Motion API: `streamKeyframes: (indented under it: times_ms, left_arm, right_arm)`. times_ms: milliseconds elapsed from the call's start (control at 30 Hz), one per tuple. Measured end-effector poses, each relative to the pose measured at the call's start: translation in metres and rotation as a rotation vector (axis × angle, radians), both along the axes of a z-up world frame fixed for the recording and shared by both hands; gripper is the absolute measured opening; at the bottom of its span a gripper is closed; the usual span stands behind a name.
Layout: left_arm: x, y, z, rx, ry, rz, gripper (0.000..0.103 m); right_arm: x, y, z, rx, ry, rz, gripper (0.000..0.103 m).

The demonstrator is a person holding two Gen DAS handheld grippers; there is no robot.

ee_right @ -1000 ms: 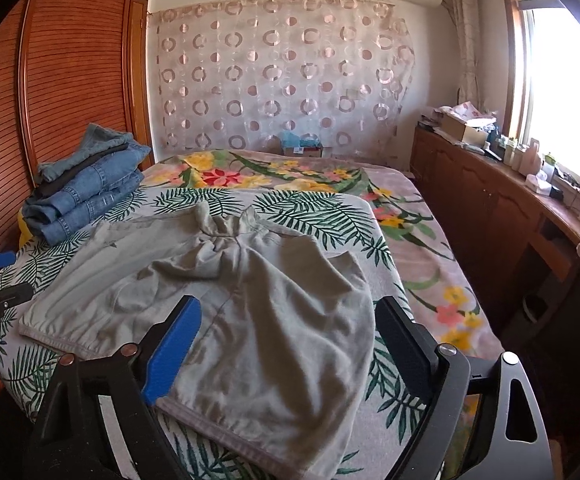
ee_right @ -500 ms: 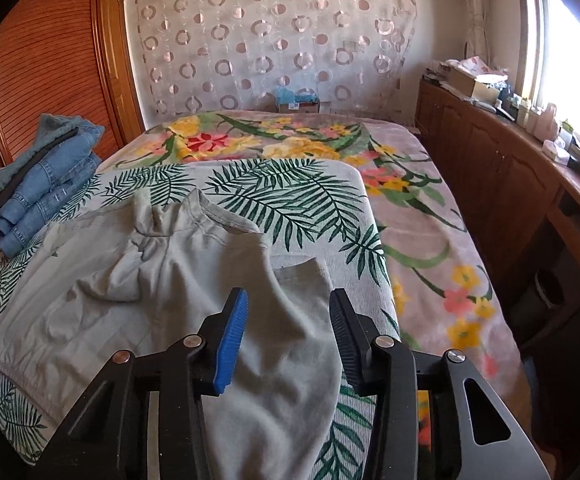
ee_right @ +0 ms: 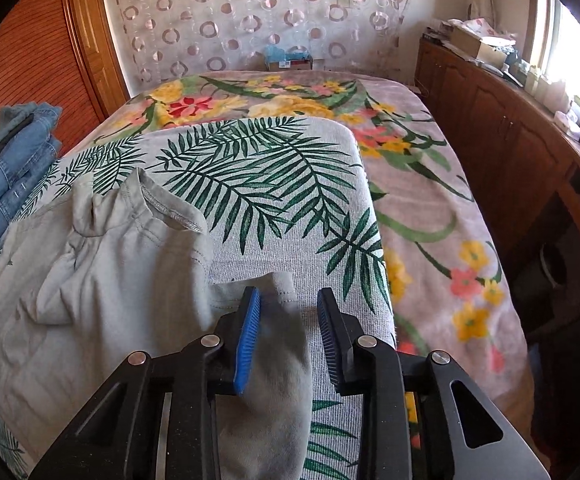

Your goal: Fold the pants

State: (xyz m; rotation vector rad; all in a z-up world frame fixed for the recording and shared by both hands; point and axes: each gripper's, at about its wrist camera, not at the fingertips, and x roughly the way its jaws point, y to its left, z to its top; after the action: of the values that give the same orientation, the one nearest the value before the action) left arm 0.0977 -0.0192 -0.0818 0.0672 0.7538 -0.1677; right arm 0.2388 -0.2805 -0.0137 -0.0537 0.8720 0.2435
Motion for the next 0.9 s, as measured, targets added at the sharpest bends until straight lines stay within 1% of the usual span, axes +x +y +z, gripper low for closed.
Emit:
streamKeyframes:
  times_ms: [33, 67, 100, 167, 233, 300, 367, 600, 700, 800, 900]
  left_arm:
    - [0.000, 0.000, 0.000, 0.001, 0.002, 0.001, 0.103]
    - [0.000, 0.000, -0.001, 0.001, 0.003, 0.003, 0.103]
    - [0.000, 0.000, -0.002, 0.001, 0.004, 0.003, 0.103]
    - [0.000, 0.000, -0.002, 0.001, 0.007, 0.004, 0.103]
    - [-0.001, 0.000, -0.003, 0.003, 0.010, 0.003, 0.103]
    - [-0.002, 0.001, -0.003, 0.003, 0.012, 0.005, 0.103]
    - [-0.002, 0.002, -0.004, 0.002, 0.014, 0.006, 0.103]
    - [-0.002, 0.005, -0.004, 0.000, 0.018, 0.013, 0.103]
    - [-0.002, 0.005, -0.003, 0.000, 0.017, 0.013, 0.103]
    - [-0.002, 0.005, -0.003, 0.000, 0.017, 0.013, 0.103]
    - [-0.002, 0.006, -0.003, -0.002, 0.020, 0.016, 0.103]
  right_arm:
    - [0.001, 0.001, 0.002, 0.006, 0.000, 0.009, 0.023]
    - [-0.001, 0.001, 0.005, 0.006, -0.001, 0.018, 0.018]
    - [-0.004, 0.002, 0.007, 0.005, -0.004, 0.030, 0.010]
    - [-0.009, 0.005, 0.010, -0.008, -0.022, 0.040, 0.004]
    - [-0.015, 0.003, 0.015, -0.020, -0.050, 0.023, 0.003]
    - [-0.020, -0.007, 0.020, -0.033, -0.071, -0.026, 0.003]
    - [-0.015, -0.013, 0.020, -0.046, -0.079, -0.062, 0.003]
    - [-0.042, -0.019, 0.029, -0.083, -0.089, -0.104, 0.003]
    - [-0.045, -0.018, 0.031, -0.086, -0.067, -0.117, 0.003]
    - [-0.034, -0.011, 0.031, -0.100, -0.079, -0.122, 0.003]
    - [-0.021, -0.009, 0.029, -0.079, -0.079, -0.136, 0.004]
